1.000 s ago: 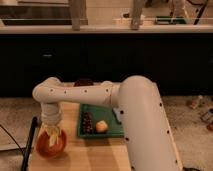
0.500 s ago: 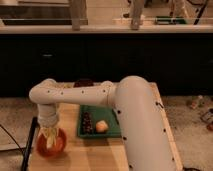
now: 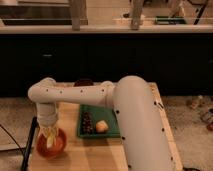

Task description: Place banana in red bowl

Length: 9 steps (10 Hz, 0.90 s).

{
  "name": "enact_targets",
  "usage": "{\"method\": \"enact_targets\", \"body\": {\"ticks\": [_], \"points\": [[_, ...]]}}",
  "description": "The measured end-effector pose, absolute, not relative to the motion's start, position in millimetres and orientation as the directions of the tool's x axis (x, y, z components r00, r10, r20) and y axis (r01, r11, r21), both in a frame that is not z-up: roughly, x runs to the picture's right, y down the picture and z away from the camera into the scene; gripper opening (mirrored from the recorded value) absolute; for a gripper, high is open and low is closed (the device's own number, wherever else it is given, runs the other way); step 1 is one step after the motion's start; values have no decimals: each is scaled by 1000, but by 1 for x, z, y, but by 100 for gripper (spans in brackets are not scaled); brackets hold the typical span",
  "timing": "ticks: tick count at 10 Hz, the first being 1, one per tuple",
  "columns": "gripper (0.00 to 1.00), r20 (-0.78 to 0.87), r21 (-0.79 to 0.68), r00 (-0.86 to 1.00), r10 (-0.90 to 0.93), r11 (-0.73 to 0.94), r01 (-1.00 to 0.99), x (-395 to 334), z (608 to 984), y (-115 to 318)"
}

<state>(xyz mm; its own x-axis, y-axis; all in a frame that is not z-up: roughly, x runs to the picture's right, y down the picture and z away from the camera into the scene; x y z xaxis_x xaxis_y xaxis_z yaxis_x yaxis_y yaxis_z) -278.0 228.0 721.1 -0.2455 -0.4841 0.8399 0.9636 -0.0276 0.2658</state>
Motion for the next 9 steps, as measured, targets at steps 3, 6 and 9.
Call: {"method": "enact_targets", "body": {"ticks": [3,6,9], "points": [[80,841,271,-249,-481,-23,962,-275,720,227],[80,836,278,-249,-488,-13,960,-271,717,224],[80,834,248,-203,-513,20,968,-258,713,210]]}}
